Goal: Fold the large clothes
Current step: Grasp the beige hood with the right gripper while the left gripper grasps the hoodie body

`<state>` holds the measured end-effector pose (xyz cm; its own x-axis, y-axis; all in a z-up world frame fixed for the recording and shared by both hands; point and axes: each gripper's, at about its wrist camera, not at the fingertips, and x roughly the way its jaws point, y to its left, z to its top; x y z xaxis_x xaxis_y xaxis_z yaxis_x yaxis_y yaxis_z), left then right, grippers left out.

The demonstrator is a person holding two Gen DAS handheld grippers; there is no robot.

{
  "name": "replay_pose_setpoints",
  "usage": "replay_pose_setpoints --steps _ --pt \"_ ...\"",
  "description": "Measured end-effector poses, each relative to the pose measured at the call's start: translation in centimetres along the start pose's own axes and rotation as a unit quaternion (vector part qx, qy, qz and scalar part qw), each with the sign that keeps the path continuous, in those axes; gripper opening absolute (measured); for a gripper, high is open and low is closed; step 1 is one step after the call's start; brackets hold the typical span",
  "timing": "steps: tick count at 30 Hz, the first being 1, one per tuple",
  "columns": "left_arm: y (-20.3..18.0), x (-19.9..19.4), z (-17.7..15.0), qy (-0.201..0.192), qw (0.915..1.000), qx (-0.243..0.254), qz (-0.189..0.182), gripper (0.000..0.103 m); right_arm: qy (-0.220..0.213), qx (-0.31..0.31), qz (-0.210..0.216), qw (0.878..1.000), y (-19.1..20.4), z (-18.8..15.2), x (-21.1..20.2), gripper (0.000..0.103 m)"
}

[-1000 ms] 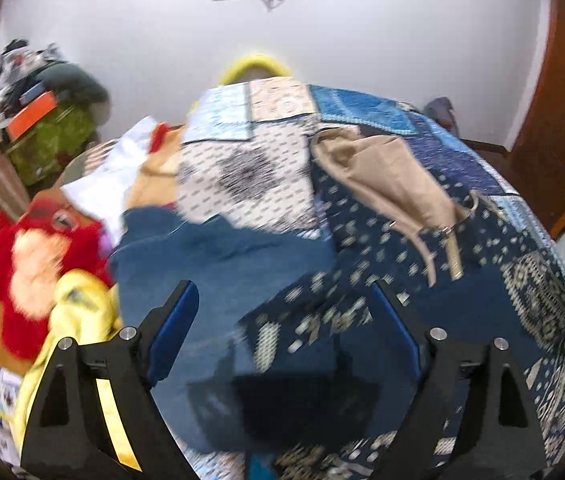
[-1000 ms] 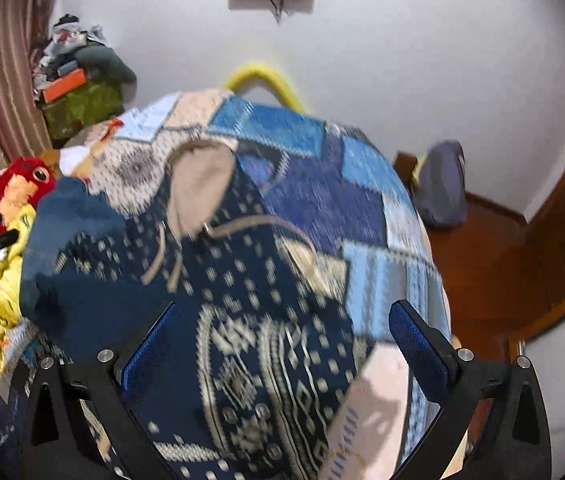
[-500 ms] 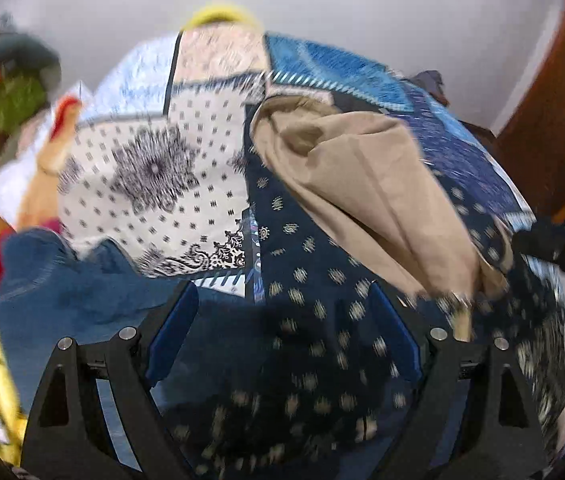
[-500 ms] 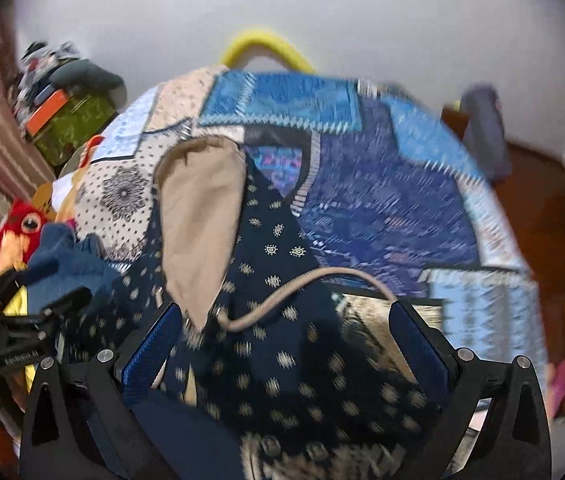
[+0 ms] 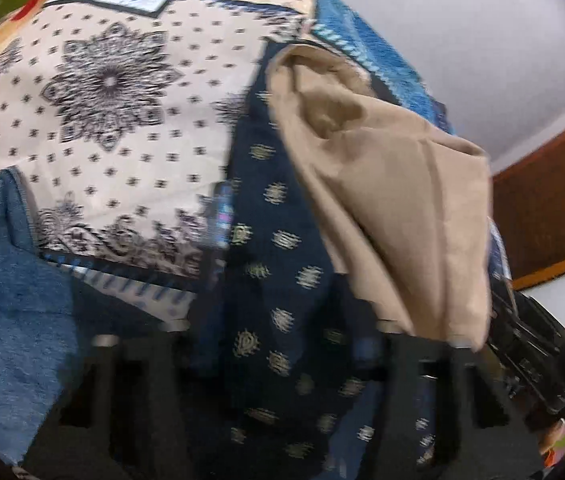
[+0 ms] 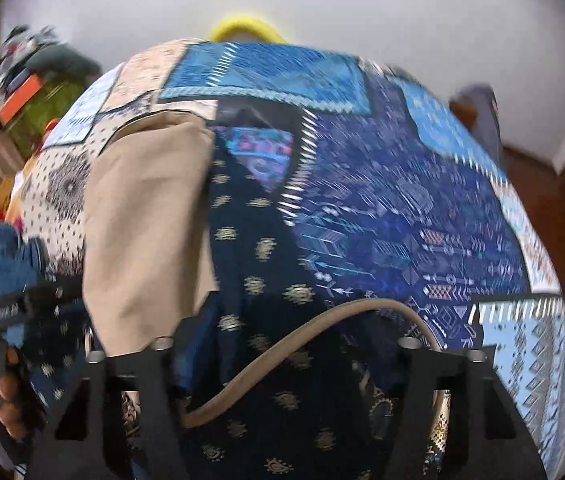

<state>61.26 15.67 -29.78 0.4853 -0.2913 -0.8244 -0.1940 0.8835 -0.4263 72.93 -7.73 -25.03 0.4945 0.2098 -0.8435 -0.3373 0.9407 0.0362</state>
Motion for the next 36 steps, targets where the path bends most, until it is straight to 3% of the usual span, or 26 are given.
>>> replay_pose_setpoints --steps 2,3,5,12,17,20,28,30,33,36 --pt "-1.3 -0.7 -0.4 -0.006 0.9997 0.021 0.010 0.016 -0.004 -0.012 -0.004 1.000 0.4 0.0 -0.5 0.020" --pt "-2.0 -1.1 -0.5 -0.012 0.9993 0.030 0.019 0.014 -0.004 -0.013 -0.001 1.000 0.5 0.1 -0.8 0.014" --pt "-3.5 -2.6 -0.6 -0.031 0.9975 0.057 0.030 0.012 -0.004 -0.009 0.016 1.000 0.2 0.2 -1.7 0.011" --pt "-9.5 -12.0 -3.1 -0.102 0.9796 0.170 0.036 0.011 -0.047 -0.003 0.044 0.998 -1.0 -0.4 -8.7 0.010" --pt "-10.6 -17.6 -7.4 -0.117 0.9680 0.219 0.037 0.009 -0.083 -0.013 0.064 0.994 -1.3 -3.3 -15.4 0.009" --pt "-9.6 -19.5 -9.8 -0.112 0.9658 0.231 0.038 0.009 -0.093 -0.020 0.070 0.993 -1.3 -6.3 -18.5 0.009" --pt "-4.5 -17.8 -17.4 -0.042 0.9794 0.193 0.043 0.009 -0.057 -0.012 0.073 0.996 -1.7 -16.2 -20.6 0.009" --pt "-3.6 -16.5 -18.9 -0.030 0.9790 0.190 0.067 0.002 -0.051 -0.013 0.056 0.997 -2.0 -18.0 -20.3 0.009" --pt "-1.7 -13.5 -20.5 0.013 0.9836 0.158 0.086 0.002 -0.048 -0.015 0.008 0.999 -2.8 -19.8 -19.7 0.009" --pt "-0.8 -11.9 -21.1 0.018 0.9836 0.145 0.106 0.002 -0.026 -0.003 -0.013 1.000 -4.6 -20.8 -18.2 0.010"
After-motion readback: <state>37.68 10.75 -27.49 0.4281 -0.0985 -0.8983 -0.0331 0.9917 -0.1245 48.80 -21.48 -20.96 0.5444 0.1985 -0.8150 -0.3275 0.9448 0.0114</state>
